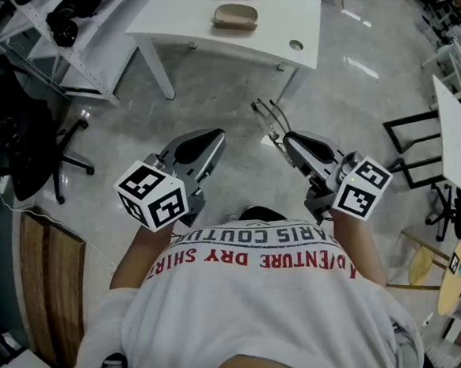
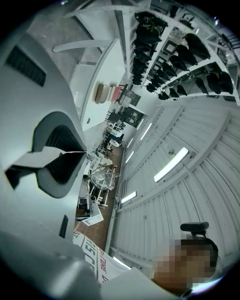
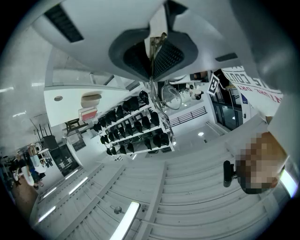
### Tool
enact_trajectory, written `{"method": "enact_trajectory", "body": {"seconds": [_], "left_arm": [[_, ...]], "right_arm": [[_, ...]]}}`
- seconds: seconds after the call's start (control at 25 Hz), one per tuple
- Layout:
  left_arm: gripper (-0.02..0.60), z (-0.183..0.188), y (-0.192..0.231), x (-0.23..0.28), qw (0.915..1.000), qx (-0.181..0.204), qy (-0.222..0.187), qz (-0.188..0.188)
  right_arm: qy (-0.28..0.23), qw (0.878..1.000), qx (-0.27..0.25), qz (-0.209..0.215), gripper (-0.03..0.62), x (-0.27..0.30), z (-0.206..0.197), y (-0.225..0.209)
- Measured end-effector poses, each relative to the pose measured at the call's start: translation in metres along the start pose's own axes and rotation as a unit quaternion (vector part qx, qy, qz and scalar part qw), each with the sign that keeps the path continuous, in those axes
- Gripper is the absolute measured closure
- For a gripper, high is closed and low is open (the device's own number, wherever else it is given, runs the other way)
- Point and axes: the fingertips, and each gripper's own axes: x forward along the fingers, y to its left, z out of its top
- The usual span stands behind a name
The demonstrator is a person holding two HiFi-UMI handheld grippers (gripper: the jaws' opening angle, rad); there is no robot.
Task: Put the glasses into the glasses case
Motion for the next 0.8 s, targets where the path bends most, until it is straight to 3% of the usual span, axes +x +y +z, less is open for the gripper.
{"method": "enact_trajectory", "body": {"seconds": [0.44, 0.8], "left_arm": [[0.552, 0.013, 0.005, 0.001, 0.9998, 0.014, -0.014, -0.006], [0.552, 0.028, 0.037, 0.013, 0.9995, 0.014, -0.027, 0.006]], "right_arm": [[-0.015, 1.0, -0.008, -0.002, 0.556, 0.013, 0.014, -0.003], [-0.029, 0.999, 0.04, -0.022, 0.557, 0.038, 0.025, -0.049]]}}
